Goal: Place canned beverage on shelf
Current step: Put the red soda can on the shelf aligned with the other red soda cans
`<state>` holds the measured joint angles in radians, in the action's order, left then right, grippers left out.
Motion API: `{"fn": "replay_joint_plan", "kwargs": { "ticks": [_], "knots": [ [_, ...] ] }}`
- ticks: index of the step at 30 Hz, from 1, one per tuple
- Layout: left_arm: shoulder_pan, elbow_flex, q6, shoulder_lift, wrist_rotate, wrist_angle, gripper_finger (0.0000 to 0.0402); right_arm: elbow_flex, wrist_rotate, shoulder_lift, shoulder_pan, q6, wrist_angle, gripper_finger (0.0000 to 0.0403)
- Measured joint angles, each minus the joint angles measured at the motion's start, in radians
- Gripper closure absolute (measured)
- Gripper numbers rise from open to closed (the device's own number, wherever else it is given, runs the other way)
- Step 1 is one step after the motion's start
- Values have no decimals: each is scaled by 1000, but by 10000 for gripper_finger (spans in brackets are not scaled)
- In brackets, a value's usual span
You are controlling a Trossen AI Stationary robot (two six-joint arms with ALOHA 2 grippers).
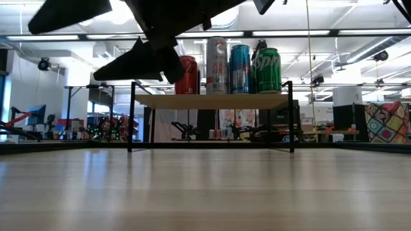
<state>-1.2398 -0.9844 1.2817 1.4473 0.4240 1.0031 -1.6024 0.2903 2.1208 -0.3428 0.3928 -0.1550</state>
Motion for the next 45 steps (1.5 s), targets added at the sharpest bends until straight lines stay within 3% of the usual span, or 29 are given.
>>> {"fn": "replay_joint_plan", "kwargs": {
  "ticks": [7,11,14,20,23,26,30,33,37,42,45],
  "knots": [
    [84,0,-139,-46,53,-1,111,0,49,-16,-2,0,46,13],
    [173,0,-272,-91,74,-3,110,0,234,-40,-34,-55,62,26],
    [237,0,-366,-124,89,-12,108,0,294,-80,-65,-86,110,78],
    [369,0,-577,-204,123,-74,106,7,296,-114,-83,-51,194,210],
    [454,0,-678,-246,128,-87,106,19,297,-112,-85,-27,201,243],
    [559,0,-775,-284,86,-87,105,44,312,-112,-86,5,200,251],
    [678,0,-879,-313,-40,-150,105,88,321,-112,-77,8,147,235],
    [707,0,-944,-319,-102,-211,105,111,337,-124,-58,-3,109,202],
    [709,-1,-991,-309,-113,-247,104,160,334,-148,-36,-49,19,139],
    [710,-1,-1020,-282,-113,-268,104,185,220,-145,-24,-111,-157,45],
    [712,-1,-1031,-265,-119,-279,104,184,207,-129,-13,-117,-195,12]
  ]
}}
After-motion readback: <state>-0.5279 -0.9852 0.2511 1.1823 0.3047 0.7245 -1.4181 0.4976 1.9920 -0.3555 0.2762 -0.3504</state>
